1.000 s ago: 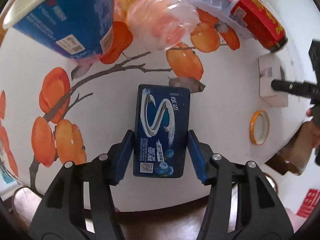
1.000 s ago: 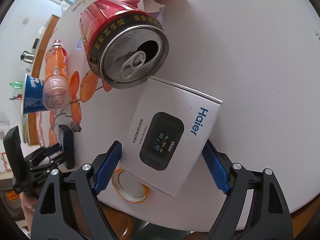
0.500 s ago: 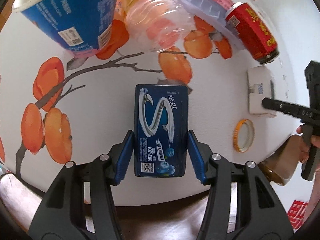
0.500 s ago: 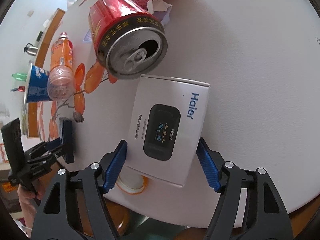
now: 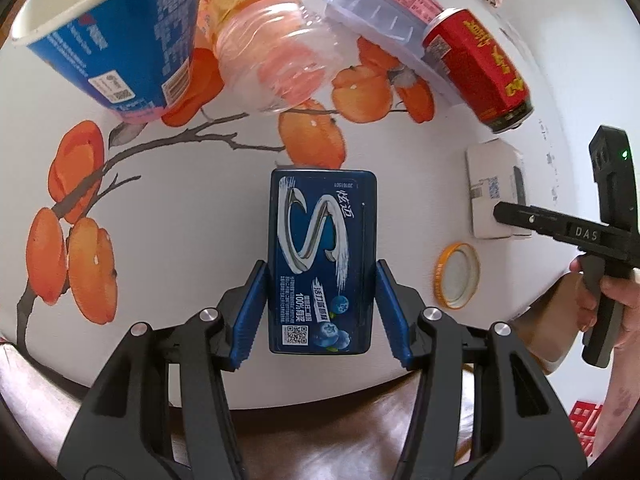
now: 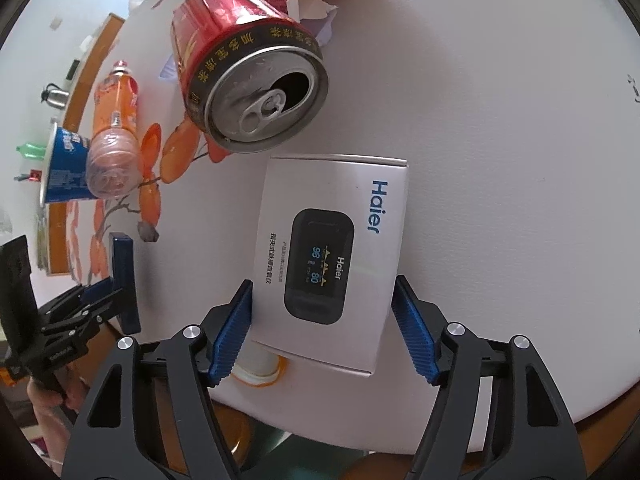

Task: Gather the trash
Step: 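Grasp the blue gum box with the left tool while the right tool grasps the white Haier box, then lift the gum box and Haier box and carry them over the bin, then open the right tool over the bin while the left tool releases the gum box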

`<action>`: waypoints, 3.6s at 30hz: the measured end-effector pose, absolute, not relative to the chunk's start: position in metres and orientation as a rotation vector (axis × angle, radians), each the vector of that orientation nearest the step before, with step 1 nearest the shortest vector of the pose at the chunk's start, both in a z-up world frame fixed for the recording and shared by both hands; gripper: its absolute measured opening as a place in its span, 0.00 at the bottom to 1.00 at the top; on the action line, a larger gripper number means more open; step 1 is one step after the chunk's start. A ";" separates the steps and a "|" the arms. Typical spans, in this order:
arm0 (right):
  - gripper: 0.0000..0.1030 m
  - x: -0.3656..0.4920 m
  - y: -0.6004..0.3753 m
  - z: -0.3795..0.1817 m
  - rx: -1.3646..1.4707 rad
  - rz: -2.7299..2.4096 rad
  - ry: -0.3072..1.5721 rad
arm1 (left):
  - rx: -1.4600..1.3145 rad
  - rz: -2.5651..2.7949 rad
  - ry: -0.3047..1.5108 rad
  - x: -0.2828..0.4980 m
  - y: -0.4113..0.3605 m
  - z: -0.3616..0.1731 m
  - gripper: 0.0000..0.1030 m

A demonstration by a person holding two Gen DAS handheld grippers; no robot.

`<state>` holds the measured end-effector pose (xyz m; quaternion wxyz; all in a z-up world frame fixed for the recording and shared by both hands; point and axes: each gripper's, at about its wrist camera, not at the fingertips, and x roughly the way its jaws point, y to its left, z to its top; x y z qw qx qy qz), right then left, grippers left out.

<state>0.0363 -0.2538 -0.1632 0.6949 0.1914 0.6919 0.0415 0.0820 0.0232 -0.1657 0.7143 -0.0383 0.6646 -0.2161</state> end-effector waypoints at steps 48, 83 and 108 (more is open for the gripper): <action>0.66 -0.009 0.071 -0.021 0.174 1.181 1.441 | -0.538 0.248 1.065 -0.143 0.276 -0.097 0.49; 0.66 -0.239 0.396 -0.475 -0.328 0.971 2.120 | -1.238 0.464 1.386 -0.358 0.447 -0.559 0.49; 0.76 -0.227 0.395 -0.593 -0.321 0.937 2.124 | -1.432 0.602 1.354 -0.368 0.450 -0.658 0.68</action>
